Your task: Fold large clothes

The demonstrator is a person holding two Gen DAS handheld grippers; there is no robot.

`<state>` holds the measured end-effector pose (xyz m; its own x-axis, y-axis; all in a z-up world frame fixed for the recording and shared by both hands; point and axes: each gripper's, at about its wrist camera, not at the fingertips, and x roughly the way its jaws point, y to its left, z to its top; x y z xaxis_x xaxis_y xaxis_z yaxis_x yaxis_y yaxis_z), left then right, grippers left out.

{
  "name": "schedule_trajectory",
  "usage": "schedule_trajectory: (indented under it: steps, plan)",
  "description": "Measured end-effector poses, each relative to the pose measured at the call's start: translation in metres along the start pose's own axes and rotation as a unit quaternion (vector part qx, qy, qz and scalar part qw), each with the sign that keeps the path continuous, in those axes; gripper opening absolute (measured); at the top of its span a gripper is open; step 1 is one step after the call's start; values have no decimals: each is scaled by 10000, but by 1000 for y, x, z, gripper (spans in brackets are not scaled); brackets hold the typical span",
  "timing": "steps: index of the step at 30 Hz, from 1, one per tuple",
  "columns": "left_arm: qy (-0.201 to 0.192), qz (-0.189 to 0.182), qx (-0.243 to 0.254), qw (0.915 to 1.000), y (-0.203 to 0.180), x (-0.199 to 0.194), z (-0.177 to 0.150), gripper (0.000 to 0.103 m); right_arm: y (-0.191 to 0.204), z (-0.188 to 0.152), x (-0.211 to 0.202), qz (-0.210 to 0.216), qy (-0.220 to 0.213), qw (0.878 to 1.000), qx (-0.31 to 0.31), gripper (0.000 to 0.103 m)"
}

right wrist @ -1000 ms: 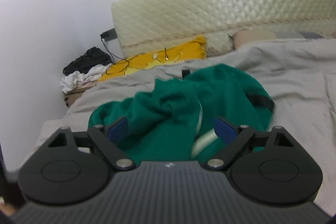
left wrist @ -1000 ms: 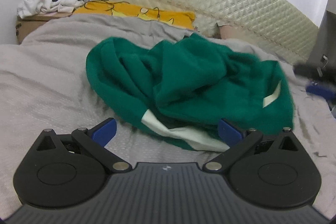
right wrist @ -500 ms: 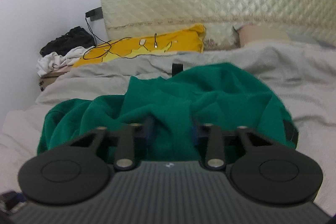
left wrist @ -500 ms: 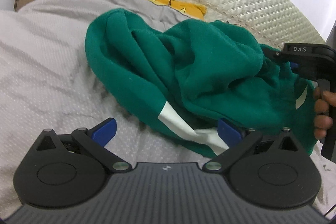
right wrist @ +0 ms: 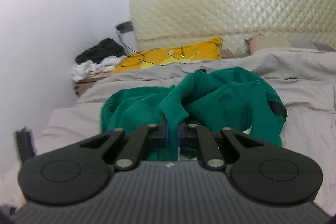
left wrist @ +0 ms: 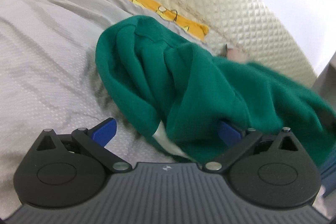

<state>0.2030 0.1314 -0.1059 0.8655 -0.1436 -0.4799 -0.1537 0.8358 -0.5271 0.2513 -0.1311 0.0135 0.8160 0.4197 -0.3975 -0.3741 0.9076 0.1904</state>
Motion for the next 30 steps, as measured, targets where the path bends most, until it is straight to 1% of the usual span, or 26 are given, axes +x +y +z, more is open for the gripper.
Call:
schedule_trajectory:
  steps: [6, 8, 10, 12, 14, 16, 19, 21, 23, 25, 26, 27, 28, 29, 30]
  plan:
    - [-385, -321, -435, 9978, 8, -46, 10, 103, 50, -25, -78, 295, -310, 9987, -279, 10]
    - [-496, -398, -613, 9961, 13, -65, 10, 103, 70, -38, -105, 461, -398, 9967, -531, 10]
    - [-536, -453, -800, 9943, 16, -82, 10, 103, 84, -52, -125, 585, -402, 9942, -804, 10]
    - [-612, -486, -966, 9923, 20, -102, 10, 103, 94, -67, -139, 656, -295, 9925, -990, 10]
    - [-682, -534, -1120, 9899, 25, -121, 9, 103, 98, -82, -148, 743, -43, 9925, -972, 10]
    - [-632, -507, -1189, 9896, 27, -131, 8, 103, 95, -101, -148, 834, 390, 9923, -834, 10]
    - [-526, -361, -1076, 9921, 27, -138, 7, 103, 84, -127, -139, 633, 980, 9900, -791, 10]
    - [-366, -225, -977, 9943, 25, -134, 4, 103, 69, -136, -127, 542, 1416, 9875, -426, 11]
    - [-129, -116, -917, 9956, 23, -124, 3, 103, 54, -137, -117, 461, 1620, 9857, -13, 13]
    - [74, 23, -820, 9966, 21, -113, -1, 103, 43, -134, -113, 406, 1590, 9860, 291, 19]
    - [177, 134, -742, 9970, 20, -106, -1, 103, 37, -130, -111, 402, 1547, 9864, 396, 26]
    - [263, 248, -674, 9971, 21, -101, -3, 103, 37, -129, -111, 401, 1460, 9876, 412, 39]
    - [338, 334, -624, 9969, 21, -95, -3, 103, 35, -127, -111, 396, 1333, 9892, 467, 48]
    - [408, 401, -604, 9965, 23, -89, -3, 103, 29, -123, -109, 422, 1230, 9897, 595, 66]
    - [453, 441, -618, 9961, 25, -84, -3, 103, 24, -124, -110, 490, 1163, 9894, 726, 75]
